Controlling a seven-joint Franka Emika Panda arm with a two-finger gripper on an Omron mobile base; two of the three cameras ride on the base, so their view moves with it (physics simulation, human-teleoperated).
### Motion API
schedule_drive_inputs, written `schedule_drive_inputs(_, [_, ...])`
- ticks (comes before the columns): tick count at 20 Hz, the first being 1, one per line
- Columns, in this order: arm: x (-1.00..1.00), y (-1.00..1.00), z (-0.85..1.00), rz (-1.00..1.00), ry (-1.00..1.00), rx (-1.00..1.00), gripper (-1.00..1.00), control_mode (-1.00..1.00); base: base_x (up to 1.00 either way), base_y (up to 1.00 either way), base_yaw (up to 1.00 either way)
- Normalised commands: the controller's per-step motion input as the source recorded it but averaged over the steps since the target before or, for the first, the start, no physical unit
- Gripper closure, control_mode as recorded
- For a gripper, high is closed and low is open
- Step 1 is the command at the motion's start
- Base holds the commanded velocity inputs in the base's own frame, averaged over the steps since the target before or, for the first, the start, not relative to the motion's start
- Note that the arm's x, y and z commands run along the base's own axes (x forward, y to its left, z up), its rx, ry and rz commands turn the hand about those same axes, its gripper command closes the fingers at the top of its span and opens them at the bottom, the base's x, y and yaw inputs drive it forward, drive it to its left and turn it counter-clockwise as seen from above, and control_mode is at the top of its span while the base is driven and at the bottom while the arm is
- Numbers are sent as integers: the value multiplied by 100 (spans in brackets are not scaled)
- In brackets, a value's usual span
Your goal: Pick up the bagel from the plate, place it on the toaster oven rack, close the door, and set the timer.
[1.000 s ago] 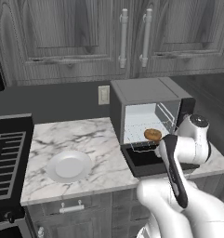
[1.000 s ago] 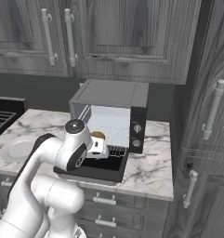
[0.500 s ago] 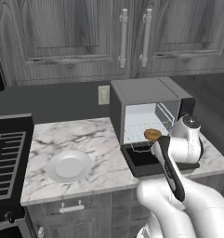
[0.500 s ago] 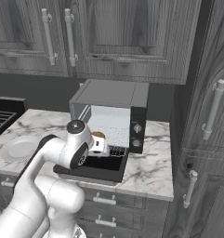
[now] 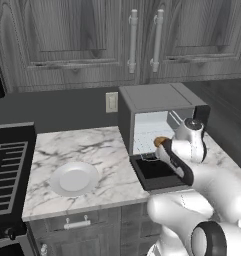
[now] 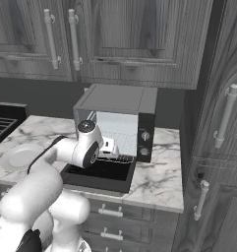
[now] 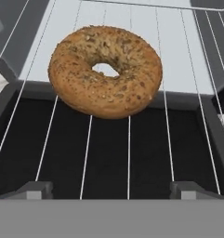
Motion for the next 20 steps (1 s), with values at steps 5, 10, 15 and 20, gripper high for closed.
schedule_drive_inputs(5, [60,0,-9,-1,4,0,-100,-100,0,0,0])
schedule_drive_inputs(10, [68,0,-1,0,2,0,-100,-100,0,0,0])
schedule_drive_inputs(15, [68,1,0,-1,0,0,-100,-100,0,0,0])
schedule_drive_inputs(20, [36,0,0,0,-1,0,-100,-100,0,0,0])
